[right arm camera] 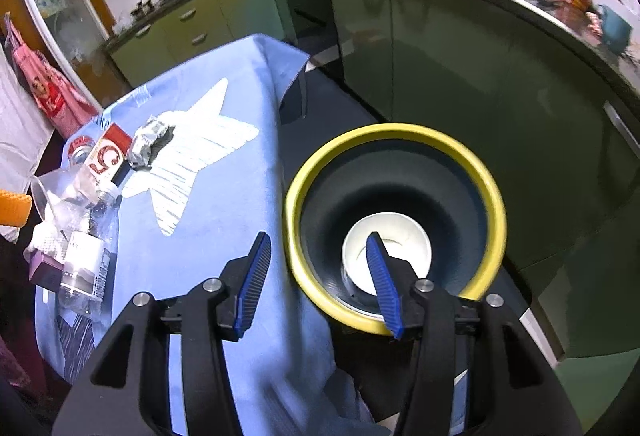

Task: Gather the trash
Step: 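Grasp the orange scrubbing brush with the left gripper and lift it, then carry the orange brush over the yellow bin and open the left gripper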

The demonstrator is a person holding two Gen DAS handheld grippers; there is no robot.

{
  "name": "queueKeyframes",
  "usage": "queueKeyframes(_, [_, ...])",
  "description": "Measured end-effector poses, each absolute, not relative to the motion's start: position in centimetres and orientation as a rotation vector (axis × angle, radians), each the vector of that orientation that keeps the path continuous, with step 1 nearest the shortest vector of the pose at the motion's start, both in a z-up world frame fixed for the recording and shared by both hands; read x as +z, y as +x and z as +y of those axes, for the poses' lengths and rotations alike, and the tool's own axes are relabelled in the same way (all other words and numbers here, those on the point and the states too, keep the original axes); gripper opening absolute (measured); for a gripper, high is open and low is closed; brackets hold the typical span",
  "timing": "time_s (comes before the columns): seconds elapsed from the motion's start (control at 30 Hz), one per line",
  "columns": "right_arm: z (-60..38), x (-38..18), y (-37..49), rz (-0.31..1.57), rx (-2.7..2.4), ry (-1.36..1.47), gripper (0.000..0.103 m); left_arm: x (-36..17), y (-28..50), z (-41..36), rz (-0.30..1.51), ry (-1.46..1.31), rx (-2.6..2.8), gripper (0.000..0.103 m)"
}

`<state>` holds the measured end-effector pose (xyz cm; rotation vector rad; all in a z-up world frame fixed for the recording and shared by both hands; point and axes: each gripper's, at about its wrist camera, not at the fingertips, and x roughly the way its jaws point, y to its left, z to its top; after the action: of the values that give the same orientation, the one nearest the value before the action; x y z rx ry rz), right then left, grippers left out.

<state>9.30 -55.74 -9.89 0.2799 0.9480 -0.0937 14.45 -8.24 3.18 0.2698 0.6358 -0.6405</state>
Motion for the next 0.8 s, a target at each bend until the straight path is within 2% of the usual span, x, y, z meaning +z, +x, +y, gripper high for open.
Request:
queueKeyframes(0.27, [-59.0, -7.3, 3.0, 0.839, -0.208, 0.269, 0.05, 4.2, 13.8, -23.0, 0.665, 0.315, -0.938, 0.017])
queueKeyframes(0.63, [-63.2, -9.2, -3.5, 0.807, -0.263, 0.348, 0.05, -3.7, 15.9, -46.0, 0.816, 0.368, -1.143, 0.018])
queueKeyframes(0.7, [-63.6, -9.7, -4.0, 0.811, -0.268, 0.363, 0.051, -5.8, 17.0, -49.1, 0.857, 0.368, -1.142, 0.026])
queueKeyframes(0.73, [-64.0, -10.0, -4.4, 0.81, -0.274, 0.373, 0.052, -6.7, 17.4, -50.4, 0.862, 0.372, -1.119, 0.037])
queueKeyframes(0.77, [-64.2, -10.1, -4.6, 0.809, -0.279, 0.379, 0.053, -7.6, 17.9, -51.3, 0.861, 0.377, -1.096, 0.06])
queueKeyframes(0.8, [-64.4, -10.3, -4.9, 0.807, -0.284, 0.386, 0.054, -8.3, 18.1, -52.2, 0.858, 0.383, -1.078, 0.07])
